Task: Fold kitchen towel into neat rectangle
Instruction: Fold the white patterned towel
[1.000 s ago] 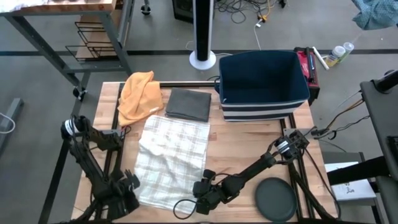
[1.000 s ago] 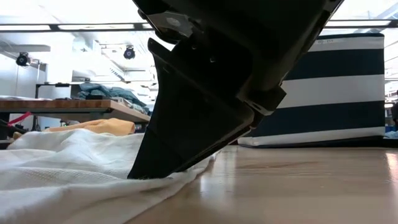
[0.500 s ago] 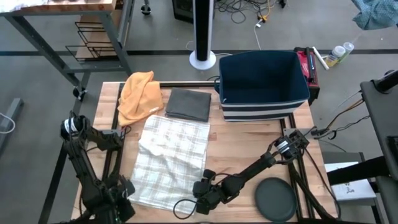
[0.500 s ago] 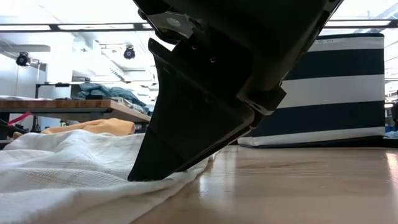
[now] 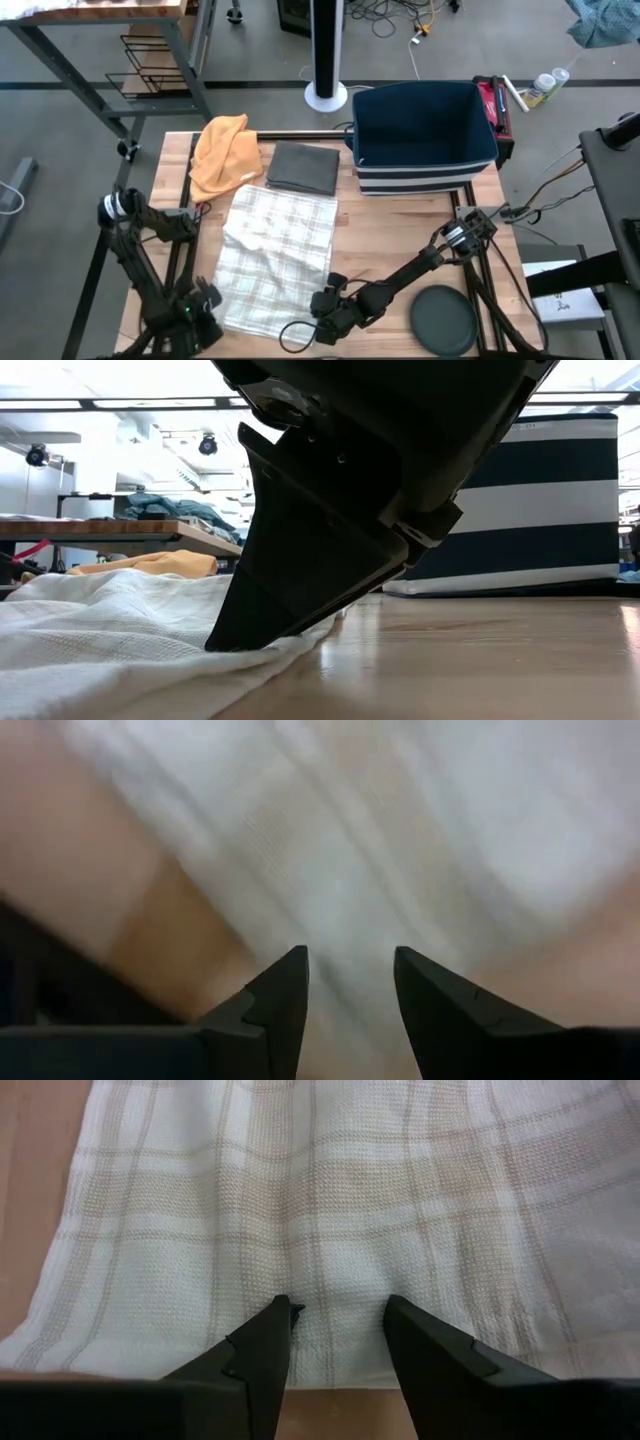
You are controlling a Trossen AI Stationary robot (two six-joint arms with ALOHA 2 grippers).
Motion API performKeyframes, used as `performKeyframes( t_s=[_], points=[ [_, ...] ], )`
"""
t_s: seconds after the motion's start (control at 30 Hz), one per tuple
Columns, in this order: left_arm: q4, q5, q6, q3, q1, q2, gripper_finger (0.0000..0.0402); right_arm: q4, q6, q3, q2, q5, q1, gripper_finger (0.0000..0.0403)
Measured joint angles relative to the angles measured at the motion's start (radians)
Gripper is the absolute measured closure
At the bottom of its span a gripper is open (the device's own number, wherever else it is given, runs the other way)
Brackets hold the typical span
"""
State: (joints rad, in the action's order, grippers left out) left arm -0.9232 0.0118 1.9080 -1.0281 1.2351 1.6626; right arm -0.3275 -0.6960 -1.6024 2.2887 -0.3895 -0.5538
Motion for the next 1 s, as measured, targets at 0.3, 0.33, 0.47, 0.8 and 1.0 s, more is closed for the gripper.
performKeyframes(
  t_s=[0.3,0.33,0.47,0.8,1.0],
  points=[
    [-0.083,0.151,-0.020,-0.115,0.009,0.030,0.0261,-0.001,0.023,0.000,0.000,-0.006,0.002,0.0240],
    [-0.088,0.213,-0.014,-0.117,0.010,0.033,0.0262,0.000,0.028,0.000,-0.001,-0.007,0.002,0.0241],
    [-0.066,0.267,-0.028,-0.065,-0.007,0.052,0.0274,0.013,0.044,0.003,-0.015,-0.007,-0.002,0.0245],
    [0.466,0.422,-0.201,0.204,-0.010,0.048,0.0319,0.330,0.159,0.004,-0.060,-0.062,-0.020,0.0256],
    [0.561,0.447,-0.465,0.208,-0.019,0.052,0.0325,0.518,0.313,0.003,-0.029,0.001,0.020,0.0255]
  ],
)
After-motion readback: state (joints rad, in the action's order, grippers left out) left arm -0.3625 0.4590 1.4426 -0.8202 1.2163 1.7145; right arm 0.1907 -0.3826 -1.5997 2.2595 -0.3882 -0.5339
